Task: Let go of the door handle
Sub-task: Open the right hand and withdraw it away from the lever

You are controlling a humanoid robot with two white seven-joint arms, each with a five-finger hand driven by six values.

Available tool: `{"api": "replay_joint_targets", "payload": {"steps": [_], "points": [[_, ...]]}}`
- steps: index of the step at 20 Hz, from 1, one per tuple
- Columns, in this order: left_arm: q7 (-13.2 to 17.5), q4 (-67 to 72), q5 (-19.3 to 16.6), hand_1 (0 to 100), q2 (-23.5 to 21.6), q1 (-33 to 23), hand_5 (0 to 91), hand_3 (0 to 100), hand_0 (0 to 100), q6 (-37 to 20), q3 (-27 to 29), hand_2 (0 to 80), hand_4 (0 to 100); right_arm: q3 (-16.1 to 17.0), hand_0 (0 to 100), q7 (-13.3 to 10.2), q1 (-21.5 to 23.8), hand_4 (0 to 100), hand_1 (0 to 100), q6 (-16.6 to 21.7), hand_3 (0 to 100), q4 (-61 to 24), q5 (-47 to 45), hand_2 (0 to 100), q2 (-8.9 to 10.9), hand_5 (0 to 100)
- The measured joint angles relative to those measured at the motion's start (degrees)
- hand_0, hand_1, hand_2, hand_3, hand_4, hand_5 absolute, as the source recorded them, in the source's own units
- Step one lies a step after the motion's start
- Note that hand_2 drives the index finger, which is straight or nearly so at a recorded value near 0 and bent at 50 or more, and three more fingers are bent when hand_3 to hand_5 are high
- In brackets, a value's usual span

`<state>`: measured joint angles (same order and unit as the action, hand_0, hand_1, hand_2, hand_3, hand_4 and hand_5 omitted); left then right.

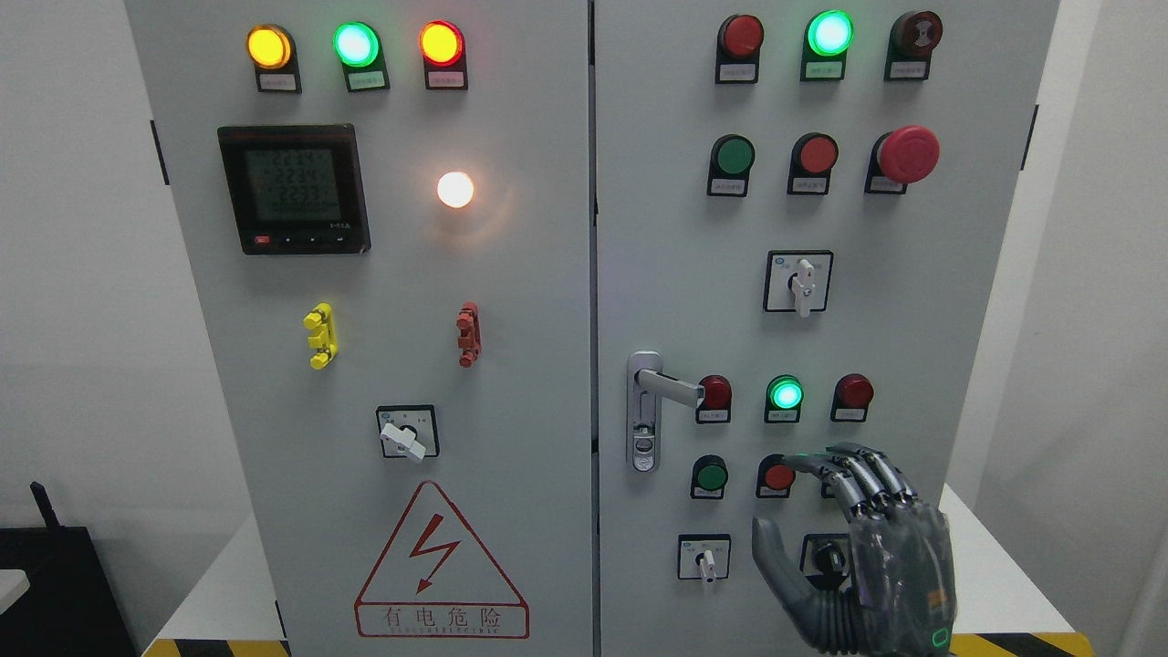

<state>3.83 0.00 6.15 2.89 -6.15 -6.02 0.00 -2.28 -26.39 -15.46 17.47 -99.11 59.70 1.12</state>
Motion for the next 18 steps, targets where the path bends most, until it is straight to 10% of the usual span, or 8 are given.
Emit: {"api": "replay_joint_targets", "payload": {"steps": [18], "points": [[0.0,0.0,0.0,39,0.0,0.0,0.0,0,12,0.0,0.0,0.0,0,1.85,40,0.52,0.74,0,22,0.23,3,-0.75,-0.94,0,1.56,0]]}}
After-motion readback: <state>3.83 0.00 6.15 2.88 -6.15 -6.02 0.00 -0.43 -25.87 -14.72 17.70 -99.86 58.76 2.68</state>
